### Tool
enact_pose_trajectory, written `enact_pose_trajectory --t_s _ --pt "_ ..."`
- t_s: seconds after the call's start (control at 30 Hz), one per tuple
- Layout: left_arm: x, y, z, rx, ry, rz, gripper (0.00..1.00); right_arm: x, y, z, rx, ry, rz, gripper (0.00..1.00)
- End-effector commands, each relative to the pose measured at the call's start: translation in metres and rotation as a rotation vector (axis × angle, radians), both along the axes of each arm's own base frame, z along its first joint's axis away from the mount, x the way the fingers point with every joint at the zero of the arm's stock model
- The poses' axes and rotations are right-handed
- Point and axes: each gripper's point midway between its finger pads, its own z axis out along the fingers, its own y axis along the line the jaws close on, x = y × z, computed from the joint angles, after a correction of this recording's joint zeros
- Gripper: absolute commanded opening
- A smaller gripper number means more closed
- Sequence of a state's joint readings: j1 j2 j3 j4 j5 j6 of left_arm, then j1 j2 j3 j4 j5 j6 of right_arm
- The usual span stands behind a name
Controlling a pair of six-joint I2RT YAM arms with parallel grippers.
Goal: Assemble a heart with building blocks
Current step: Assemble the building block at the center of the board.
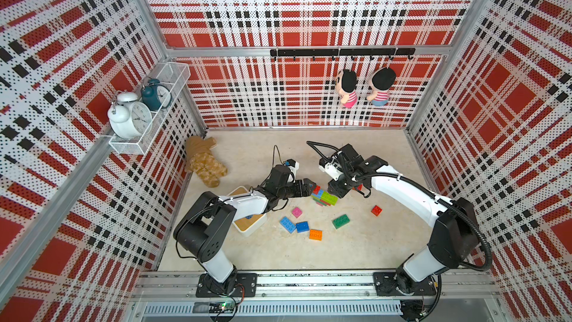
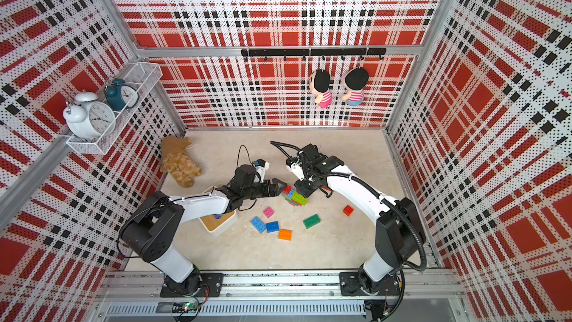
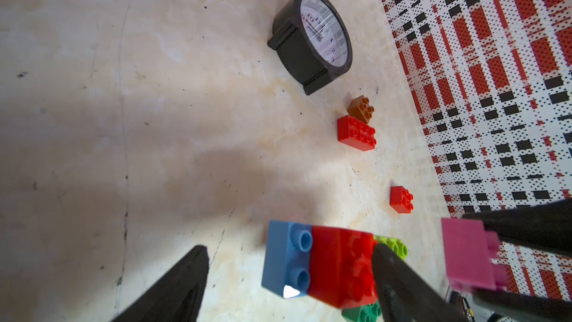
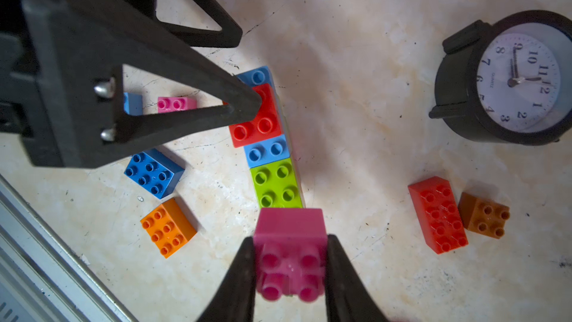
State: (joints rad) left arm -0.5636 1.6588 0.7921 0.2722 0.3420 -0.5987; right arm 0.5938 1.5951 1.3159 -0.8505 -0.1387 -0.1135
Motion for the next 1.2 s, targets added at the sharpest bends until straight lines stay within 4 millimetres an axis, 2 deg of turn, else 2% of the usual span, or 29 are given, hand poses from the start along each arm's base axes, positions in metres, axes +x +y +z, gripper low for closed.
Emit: enact_pose_trajectory --t_s 0.0,0.07,0.17,0.27,0.4,0.5,0.57,0.73,0.87,1.07,1.17 --pt "0.009 -0.003 0.010 -0.029 -0.027 -0.003 0.85 -0.006 0.009 0.006 0.016 0.007 0.083 0.00" --pt "0.009 -0.003 0.009 -0.030 -0.025 -0.002 0.85 -0.004 0.006 0.003 -0.020 0.002 0.089 0.00" --pt "0.009 -0.003 0.009 -0.031 -0.024 -0.004 0.85 0.009 0.000 0.008 -0.047 -0.056 0.044 0.00" --pt "0.009 -0.004 0.008 -0.030 -0.021 -0.009 0.84 0.012 0.009 0.022 0.021 -0.114 0.053 0.00" --pt "0.008 -0.004 0.009 -0.032 -0.025 -0.012 0.84 0.031 -0.003 0.048 0.021 -0.288 -0.016 0.00" --pt "0.008 -0.003 0.009 -0.030 -0.026 -0.011 0.84 0.027 -0.003 0.057 0.029 -0.402 0.080 0.00" --pt "0.008 -0.003 0.010 -0.029 -0.025 -0.011 0.84 0.019 -0.006 0.053 0.014 -0.364 0.097 0.00" --pt "0.005 -0.002 0.009 -0.029 -0.023 -0.012 0.83 -0.003 -0.009 0.026 -0.086 -0.128 0.188 0.00" --pt "0.004 -0.002 0.008 -0.029 -0.020 -0.014 0.83 -0.006 -0.007 0.012 -0.114 -0.054 0.211 0.00" --pt "0.004 -0.002 0.007 -0.027 -0.019 -0.017 0.82 -0.006 -0.002 0.005 -0.123 -0.007 0.245 0.00" --pt "0.004 -0.003 0.005 -0.027 -0.016 -0.018 0.82 -0.007 -0.002 -0.005 -0.149 0.033 0.262 0.00"
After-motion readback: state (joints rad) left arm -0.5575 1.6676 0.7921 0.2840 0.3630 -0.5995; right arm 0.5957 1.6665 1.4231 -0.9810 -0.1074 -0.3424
